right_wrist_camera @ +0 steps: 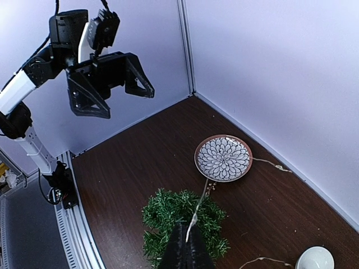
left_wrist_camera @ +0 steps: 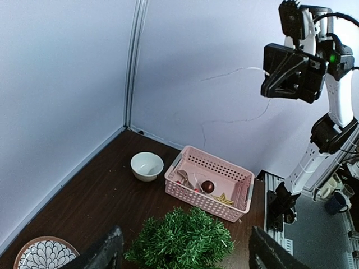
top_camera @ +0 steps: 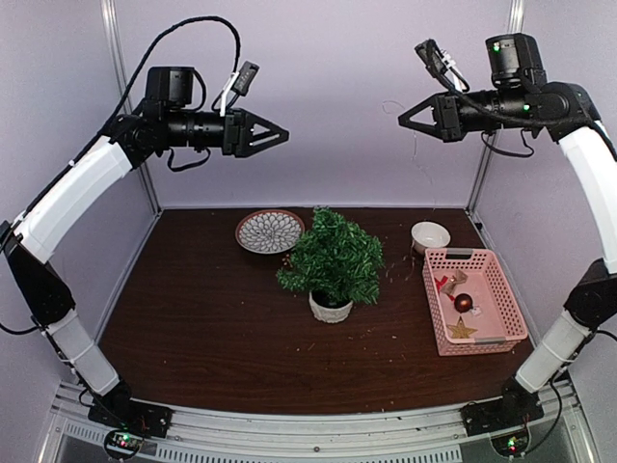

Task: Decorate the small christmas tree

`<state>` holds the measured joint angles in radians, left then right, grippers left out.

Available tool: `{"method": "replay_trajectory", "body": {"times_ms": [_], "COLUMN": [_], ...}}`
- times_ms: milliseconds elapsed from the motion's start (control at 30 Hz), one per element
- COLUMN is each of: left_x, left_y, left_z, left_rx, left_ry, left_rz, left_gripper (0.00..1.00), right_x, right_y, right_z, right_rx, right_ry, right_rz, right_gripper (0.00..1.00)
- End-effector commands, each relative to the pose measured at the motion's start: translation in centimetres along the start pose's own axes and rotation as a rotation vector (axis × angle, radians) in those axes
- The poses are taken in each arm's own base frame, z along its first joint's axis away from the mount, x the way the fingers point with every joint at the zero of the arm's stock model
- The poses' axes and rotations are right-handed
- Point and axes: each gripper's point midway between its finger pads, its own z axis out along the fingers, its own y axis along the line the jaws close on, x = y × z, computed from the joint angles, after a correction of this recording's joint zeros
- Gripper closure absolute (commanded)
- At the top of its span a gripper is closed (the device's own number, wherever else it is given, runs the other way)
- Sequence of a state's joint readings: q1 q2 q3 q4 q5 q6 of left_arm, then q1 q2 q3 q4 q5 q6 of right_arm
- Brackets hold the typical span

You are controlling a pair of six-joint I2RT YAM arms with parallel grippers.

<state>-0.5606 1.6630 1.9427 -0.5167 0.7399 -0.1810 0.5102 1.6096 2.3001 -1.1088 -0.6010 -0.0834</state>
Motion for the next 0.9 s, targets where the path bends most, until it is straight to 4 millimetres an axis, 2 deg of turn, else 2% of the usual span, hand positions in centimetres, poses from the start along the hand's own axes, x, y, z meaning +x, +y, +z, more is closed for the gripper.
{"method": "replay_trajectory", "body": {"times_ms": [0, 100, 233, 300, 367, 467, 500, 700, 800, 867], "left_x": [-1.6, -1.1, 0.3, 0.7, 1.9, 5.4, 6.6, 15.4, 18.8, 20.2], "left_y": [-0.2, -0.1, 0.5, 2.4, 6.0, 11.8, 12.8, 16.1, 17.4, 17.8], "left_z": [0.2, 0.4, 0.4, -0.2, -1.4, -3.7, -3.9, -2.2, -1.2, -0.3], "left_rx": [-0.005, -0.017, -0.049, -0.130, -0.245, -0.385, -0.403, -0.434, -0.435, -0.425], "left_ry": [-0.043, -0.026, 0.008, 0.000, -0.005, 0.028, 0.051, 0.286, 0.351, 0.372], "left_rz": [0.077, 0.089, 0.078, 0.016, -0.111, -0.321, -0.355, -0.399, -0.419, -0.407], "left_gripper": [0.23, 0.23, 0.25, 0.27, 0.28, 0.30, 0.31, 0.33, 0.36, 0.37], "right_x": [-1.7, -0.7, -0.7, -0.5, -0.2, 0.1, 0.1, -0.4, 0.0, 0.3], "right_y": [1.4, 1.8, 1.6, 1.0, 0.3, -0.7, -1.1, -4.0, -4.7, -4.9], "right_z": [-2.4, -2.0, -2.5, -2.6, -2.6, -2.9, -3.1, -5.4, -5.9, -6.0], "right_rx": [-0.010, -0.045, -0.014, 0.023, 0.062, 0.118, 0.140, 0.287, 0.311, 0.310], "right_ry": [-0.070, -0.037, -0.044, -0.040, -0.030, -0.026, -0.028, -0.066, -0.064, -0.055], "right_rz": [-0.054, -0.040, -0.043, -0.038, -0.023, 0.008, 0.019, 0.079, 0.145, 0.164], "right_gripper": [1.00, 1.00, 1.00, 1.00, 1.00, 1.00, 1.00, 1.00, 1.00, 1.00]}}
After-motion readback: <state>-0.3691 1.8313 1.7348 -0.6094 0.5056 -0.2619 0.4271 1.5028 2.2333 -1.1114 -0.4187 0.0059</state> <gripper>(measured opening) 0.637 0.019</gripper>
